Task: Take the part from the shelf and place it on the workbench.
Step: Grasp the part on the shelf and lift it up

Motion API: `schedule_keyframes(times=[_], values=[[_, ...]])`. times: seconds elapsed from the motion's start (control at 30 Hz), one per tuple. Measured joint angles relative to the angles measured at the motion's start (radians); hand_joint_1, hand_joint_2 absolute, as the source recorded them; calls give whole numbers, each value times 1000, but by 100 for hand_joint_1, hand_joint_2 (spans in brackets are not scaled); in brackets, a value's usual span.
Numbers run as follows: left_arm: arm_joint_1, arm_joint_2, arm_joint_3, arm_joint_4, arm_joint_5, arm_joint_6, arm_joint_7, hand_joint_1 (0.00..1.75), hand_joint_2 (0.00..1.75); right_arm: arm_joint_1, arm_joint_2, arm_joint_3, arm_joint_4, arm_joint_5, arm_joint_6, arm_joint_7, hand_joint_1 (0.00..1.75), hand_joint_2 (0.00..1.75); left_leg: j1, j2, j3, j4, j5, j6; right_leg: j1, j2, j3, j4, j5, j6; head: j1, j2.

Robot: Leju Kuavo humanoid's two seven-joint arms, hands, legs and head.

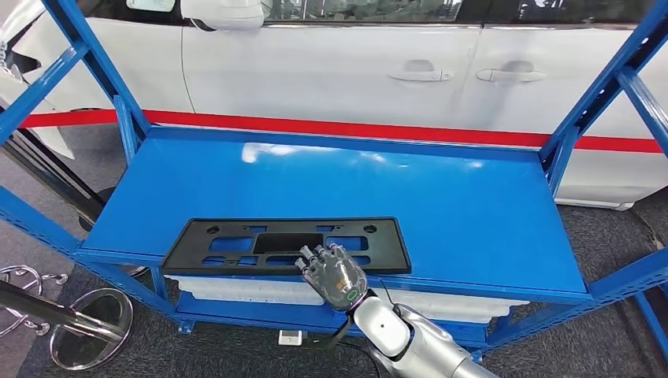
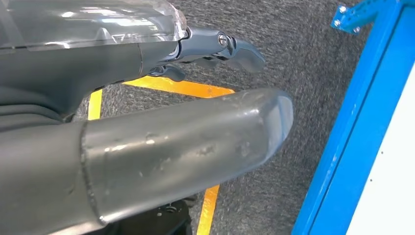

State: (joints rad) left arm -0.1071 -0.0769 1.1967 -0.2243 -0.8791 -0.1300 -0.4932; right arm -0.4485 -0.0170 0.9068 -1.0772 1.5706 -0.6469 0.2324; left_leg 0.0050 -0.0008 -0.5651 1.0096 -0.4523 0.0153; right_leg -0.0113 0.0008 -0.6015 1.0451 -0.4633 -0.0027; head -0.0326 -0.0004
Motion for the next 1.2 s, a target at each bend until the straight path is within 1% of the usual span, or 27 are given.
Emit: schedule_keyframes(times=[0.07,0.13,0.17,0.2,0.27,0.3,0.33,0.37,0.43,0.47,0.5,0.57,0.6,0.67,0.7,0.77,0.8,0.83,0.87,0.9,0.93,0.97,1.0,1.1,1.13,1.17,1.2], values=[[0,0,0,0,1,-5,-10,0,0,2,-2,0,-7,0,-1,-2,175,175,-2,-1,-3,3,-2,-11,4,1,6,-20,1,-8,0,0],[0,0,0,0,1,-8,-21,0,87,4,-4,0,-14,0,-1,-2,175,175,1,0,-7,10,-11,-23,2,2,9,-26,5,-20,0,0],[0,0,0,0,1,-9,-30,0,131,5,-5,0,-18,0,-1,-2,175,175,3,0,-15,31,-26,-28,0,1,11,-30,7,-26,0,0],[0,0,0,0,0,-9,-43,0,175,6,-5,0,-22,0,-1,-2,175,175,5,0,-34,75,-53,-33,-2,0,12,-33,9,-30,0,0],[0,-1,-1,0,0,-6,-67,0,175,12,-7,0,-27,0,-1,-2,175,175,8,0,-92,202,-114,-41,-1,0,12,-33,8,-35,0,0],[1,-1,-1,0,0,-4,-75,0,175,17,-9,-1,-28,0,-1,-2,175,175,9,0,-118,256,-131,-44,0,0,12,-32,8,-35,0,0],[2,-1,-1,0,0,-2,-79,0,175,21,-11,-1,-30,0,-1,-2,175,175,9,0,-129,275,-127,-45,0,0,12,-31,7,-36,0,0],[2,-1,-1,0,0,-1,-81,0,175,24,-12,-1,-32,0,-1,-2,175,175,9,0,-120,253,-104,-45,0,1,13,-29,6,-35,0,0],[2,-1,-1,0,0,2,-83,0,175,25,-15,-1,-37,0,-2,-2,175,175,8,0,-59,124,-34,-38,1,3,16,-27,3,-32,0,0],[1,0,-1,0,0,2,-84,0,175,25,-16,-2,-39,0,-2,-2,175,175,6,0,-29,61,-12,-33,2,5,16,-25,1,-28,0,0],[0,0,-1,0,0,3,-85,0,175,26,-17,-2,-41,0,-2,-2,175,175,4,-1,-10,21,-3,-28,4,6,15,-24,1,-24,0,0],[-1,0,-2,0,0,3,-85,0,175,27,-18,-3,-43,0,-2,-3,175,175,0,-2,-3,1,-3,-19,4,6,13,-26,3,-13,0,0],[-1,-1,-2,0,0,3,-84,0,175,27,-19,-3,-45,0,-2,-3,175,175,2,-1,-2,-3,1,-13,4,6,13,-26,3,-7,0,0],[-2,-2,-3,0,0,3,-85,0,175,27,-22,-4,-48,0,-2,-3,175,175,7,0,3,-16,10,-1,3,5,1,4,-21,3,0,0],[-2,-2,-4,0,0,3,-85,0,175,27,-24,-5,-49,0,-2,-3,175,175,9,2,5,-20,13,4,2,4,-17,45,-47,7,0,0],[-2,-3,-6,0,-1,3,-86,0,175,31,-28,-5,-49,0,-2,-5,175,175,7,3,4,-21,14,8,0,4,-71,156,-101,12,0,0],[-2,-3,-7,0,-1,4,-87,0,175,34,-30,-6,-49,0,-2,-7,175,175,7,3,4,-20,13,9,-2,4,-91,197,-113,14,0,0],[-2,-3,-8,0,-1,7,-89,0,175,37,-32,-8,-49,0,-3,-10,175,175,7,3,4,-19,13,9,-4,3,-95,205,-104,15,0,0],[-2,-3,-9,0,-2,10,-90,0,175,39,-33,-10,-49,0,-4,-14,175,175,7,2,4,-17,11,8,-6,3,-82,178,-79,16,0,0],[-2,-3,-10,0,-2,14,-90,0,175,41,-33,-15,-50,0,-6,-20,175,175,7,1,4,-14,9,5,-9,2,-56,125,-46,16,0,0],[-3,-3,-12,0,-2,18,-89,0,175,43,-33,-24,-53,-3,-10,-29,175,175,5,-1,2,-7,4,0,-9,1,-28,66,-21,15,0,0],[-3,-3,-14,0,-2,20,-88,0,175,47,-33,-35,-58,-11,-15,-43,175,175,3,-3,-1,0,0,-6,-8,1,-8,23,-7,11,0,0],[-4,-3,-15,0,-2,21,-88,0,175,54,-32,-51,-66,-30,-21,-65,175,175,2,-4,-3,5,-3,-12,-6,1,3,-3,-3,7,0,0],[-5,0,-16,0,3,22,-88,0,175,82,-31,-105,-105,-179,-35,-184,175,175,5,-4,-8,11,-7,-29,-5,1,5,-14,-4,-12,0,0],[-5,0,-16,0,5,24,-86,0,175,90,-31,-120,-122,-244,-36,-229,175,175,6,-3,-15,28,-18,-34,-6,1,7,-18,-2,-19,0,0],[-6,1,-16,0,7,26,-85,0,175,97,-31,-133,-142,-303,-37,-269,175,175,7,-2,-30,62,-39,-39,-8,0,9,-21,0,-24,0,0],[-6,1,-16,0,10,27,-85,0,175,104,-31,-144,-160,-346,-39,-297,175,175,8,-1,-55,116,-70,-43,-8,0,10,-22,0,-27,0,0]])
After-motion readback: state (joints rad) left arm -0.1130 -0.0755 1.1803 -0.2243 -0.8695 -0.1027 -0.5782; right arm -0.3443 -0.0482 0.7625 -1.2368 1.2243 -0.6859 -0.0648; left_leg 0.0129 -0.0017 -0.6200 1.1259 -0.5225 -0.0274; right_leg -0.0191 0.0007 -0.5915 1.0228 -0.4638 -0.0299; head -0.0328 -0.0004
